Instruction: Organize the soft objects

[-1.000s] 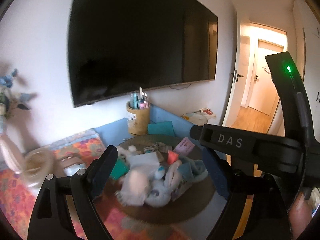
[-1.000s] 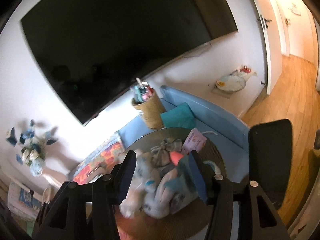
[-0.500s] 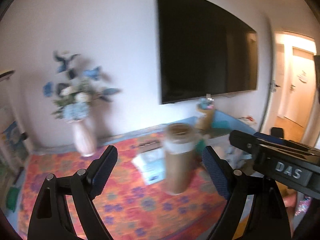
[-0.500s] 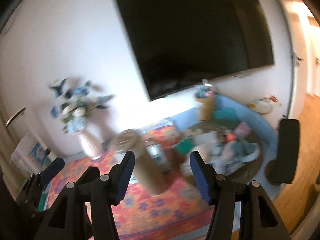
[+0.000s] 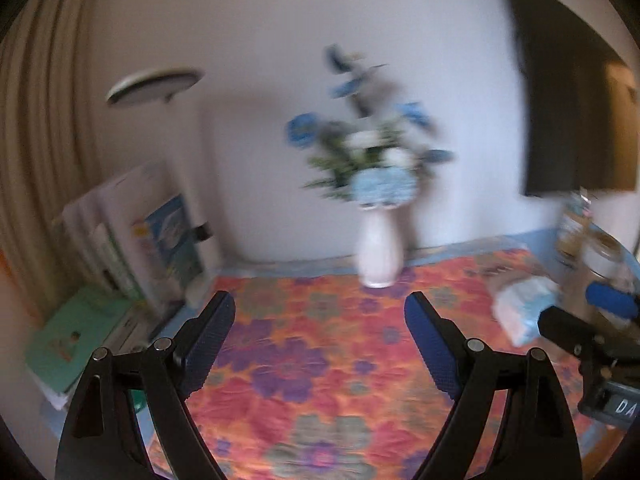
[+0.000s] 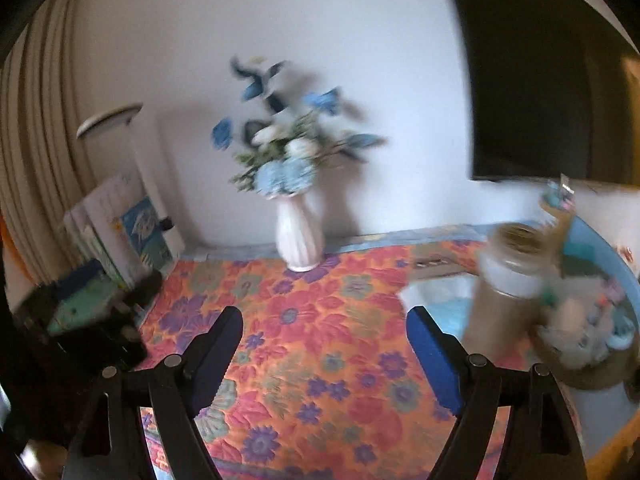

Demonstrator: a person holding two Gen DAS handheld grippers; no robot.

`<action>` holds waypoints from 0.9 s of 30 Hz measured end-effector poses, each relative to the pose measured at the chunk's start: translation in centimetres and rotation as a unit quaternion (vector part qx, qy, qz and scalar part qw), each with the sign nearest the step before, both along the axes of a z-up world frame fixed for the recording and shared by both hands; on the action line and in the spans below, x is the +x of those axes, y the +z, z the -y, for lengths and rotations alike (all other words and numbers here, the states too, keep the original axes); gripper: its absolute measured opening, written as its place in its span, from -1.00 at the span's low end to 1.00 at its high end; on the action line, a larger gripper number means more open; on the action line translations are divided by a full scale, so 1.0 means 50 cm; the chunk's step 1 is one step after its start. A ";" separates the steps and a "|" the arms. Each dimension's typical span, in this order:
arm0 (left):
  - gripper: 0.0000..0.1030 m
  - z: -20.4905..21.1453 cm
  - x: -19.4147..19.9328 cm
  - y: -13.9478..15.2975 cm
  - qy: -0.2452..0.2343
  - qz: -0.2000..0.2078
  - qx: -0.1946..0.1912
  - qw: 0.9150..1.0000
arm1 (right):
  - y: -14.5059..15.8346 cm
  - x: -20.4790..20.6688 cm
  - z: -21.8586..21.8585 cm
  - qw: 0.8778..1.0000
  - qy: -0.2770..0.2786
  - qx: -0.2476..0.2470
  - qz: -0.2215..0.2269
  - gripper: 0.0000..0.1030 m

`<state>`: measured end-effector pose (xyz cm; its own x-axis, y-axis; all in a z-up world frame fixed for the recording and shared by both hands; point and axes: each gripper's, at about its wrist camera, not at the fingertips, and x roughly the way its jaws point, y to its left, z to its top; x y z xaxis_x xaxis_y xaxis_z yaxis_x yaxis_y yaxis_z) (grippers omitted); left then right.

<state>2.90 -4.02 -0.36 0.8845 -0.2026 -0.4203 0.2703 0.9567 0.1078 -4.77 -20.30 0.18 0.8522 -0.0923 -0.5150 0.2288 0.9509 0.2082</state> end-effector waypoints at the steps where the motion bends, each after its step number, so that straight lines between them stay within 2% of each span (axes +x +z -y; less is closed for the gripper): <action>1: 0.68 -0.016 0.025 -0.011 0.009 -0.008 0.000 1.000 | -0.007 0.022 -0.010 1.000 0.004 0.000 0.003 0.60; 3: 0.69 -0.025 0.058 -0.044 0.026 -0.016 0.015 0.999 | -0.027 0.069 -0.032 1.000 -0.005 -0.023 0.011 0.61; 5: 0.69 -0.026 0.094 -0.099 0.046 -0.026 0.025 0.998 | -0.059 0.117 -0.053 0.998 -0.020 -0.056 -0.001 0.61; 9: 0.69 -0.023 0.148 -0.203 0.059 -0.069 0.019 0.996 | -0.131 0.183 -0.048 0.998 -0.019 -0.065 -0.014 0.61; 11: 0.69 -0.012 0.163 -0.238 0.060 -0.076 0.022 0.995 | -0.173 0.213 -0.043 0.996 -0.026 -0.078 -0.030 0.61; 14: 0.69 0.016 0.184 -0.288 0.061 -0.083 0.046 0.994 | -0.222 0.237 -0.033 0.994 -0.032 -0.090 -0.049 0.61; 21: 0.69 0.041 0.185 -0.304 0.060 -0.079 0.065 0.993 | -0.290 0.260 -0.014 0.994 -0.029 -0.074 -0.070 0.61; 24: 0.69 0.050 0.184 -0.310 0.054 -0.090 0.068 0.992 | -0.294 0.258 -0.013 0.994 -0.027 -0.071 -0.074 0.61; 27: 0.69 0.057 0.177 -0.313 0.058 -0.082 0.080 0.992 | -0.297 0.255 -0.009 0.994 -0.028 -0.064 -0.078 0.67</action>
